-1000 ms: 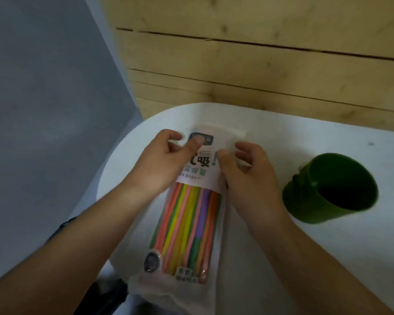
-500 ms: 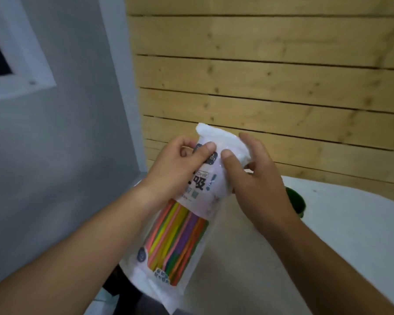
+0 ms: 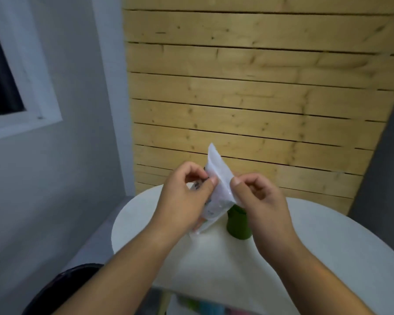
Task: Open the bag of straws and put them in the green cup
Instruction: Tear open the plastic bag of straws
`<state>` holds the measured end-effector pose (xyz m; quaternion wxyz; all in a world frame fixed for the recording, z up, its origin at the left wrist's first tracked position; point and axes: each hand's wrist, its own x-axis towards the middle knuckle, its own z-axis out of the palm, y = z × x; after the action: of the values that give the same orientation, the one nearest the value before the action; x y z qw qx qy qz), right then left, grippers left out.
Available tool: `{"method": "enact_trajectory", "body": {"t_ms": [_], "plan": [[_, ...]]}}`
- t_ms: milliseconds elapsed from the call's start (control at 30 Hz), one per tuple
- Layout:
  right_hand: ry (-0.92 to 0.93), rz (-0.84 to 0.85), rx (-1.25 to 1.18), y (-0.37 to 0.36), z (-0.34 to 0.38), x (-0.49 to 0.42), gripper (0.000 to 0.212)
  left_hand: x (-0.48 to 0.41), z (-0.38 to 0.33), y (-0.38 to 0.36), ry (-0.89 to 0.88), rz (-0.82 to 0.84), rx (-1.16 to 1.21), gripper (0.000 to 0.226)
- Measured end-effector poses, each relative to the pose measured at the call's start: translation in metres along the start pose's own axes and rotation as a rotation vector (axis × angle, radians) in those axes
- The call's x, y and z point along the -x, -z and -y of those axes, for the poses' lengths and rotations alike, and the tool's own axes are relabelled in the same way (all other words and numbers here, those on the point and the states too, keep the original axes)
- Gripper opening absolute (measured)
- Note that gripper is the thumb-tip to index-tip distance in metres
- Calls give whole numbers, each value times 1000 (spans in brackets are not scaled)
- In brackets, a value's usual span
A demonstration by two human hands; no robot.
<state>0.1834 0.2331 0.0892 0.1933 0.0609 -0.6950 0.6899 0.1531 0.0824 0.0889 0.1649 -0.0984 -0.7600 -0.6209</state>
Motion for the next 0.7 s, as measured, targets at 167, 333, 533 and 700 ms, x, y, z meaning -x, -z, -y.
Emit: {"method": "enact_trajectory", "body": {"t_ms": [167,333,533,700], "plan": [[-58,109,-34,1,-6,12,18,19,1,5,37,81,157,14],[-129,135,-146,0,-9,9,18,23,1,8,4,80,148,13],[-166,188,-203,-1,-8,7,20,23,-3,10,59,119,161,31],[-162,232,-187,-2,-10,8,19,21,-5,14,103,137,162,34]]}}
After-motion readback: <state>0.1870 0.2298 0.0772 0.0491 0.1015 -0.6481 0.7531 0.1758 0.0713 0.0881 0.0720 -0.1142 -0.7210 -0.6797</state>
